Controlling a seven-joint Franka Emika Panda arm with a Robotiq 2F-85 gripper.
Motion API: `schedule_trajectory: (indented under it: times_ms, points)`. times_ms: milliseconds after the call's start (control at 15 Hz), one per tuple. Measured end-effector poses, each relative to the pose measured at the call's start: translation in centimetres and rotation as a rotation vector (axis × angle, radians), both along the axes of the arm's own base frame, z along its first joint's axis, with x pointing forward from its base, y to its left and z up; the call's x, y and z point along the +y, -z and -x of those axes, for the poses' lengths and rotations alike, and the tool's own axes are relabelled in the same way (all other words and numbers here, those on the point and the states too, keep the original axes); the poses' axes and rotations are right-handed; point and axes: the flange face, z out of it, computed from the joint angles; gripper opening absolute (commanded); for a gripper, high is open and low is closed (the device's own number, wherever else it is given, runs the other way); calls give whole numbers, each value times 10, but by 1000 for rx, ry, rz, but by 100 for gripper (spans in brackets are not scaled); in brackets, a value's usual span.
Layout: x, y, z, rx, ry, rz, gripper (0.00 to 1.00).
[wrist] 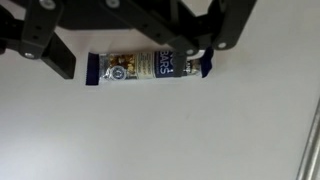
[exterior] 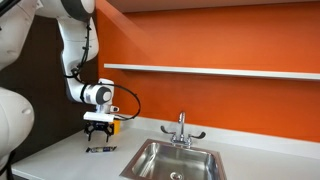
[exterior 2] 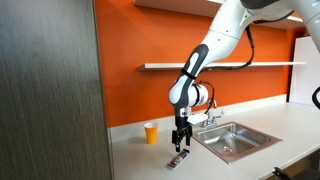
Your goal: Put the snack bar in the sink
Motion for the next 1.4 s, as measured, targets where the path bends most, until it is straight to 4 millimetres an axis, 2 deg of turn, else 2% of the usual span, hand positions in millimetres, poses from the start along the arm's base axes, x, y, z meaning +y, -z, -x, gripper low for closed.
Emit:
schedule_trajectory:
  times_ms: [600,1400]
  points:
    - [1,28,-15,20,2,-5,100]
    - [0,35,-25,16,-1,-7,100]
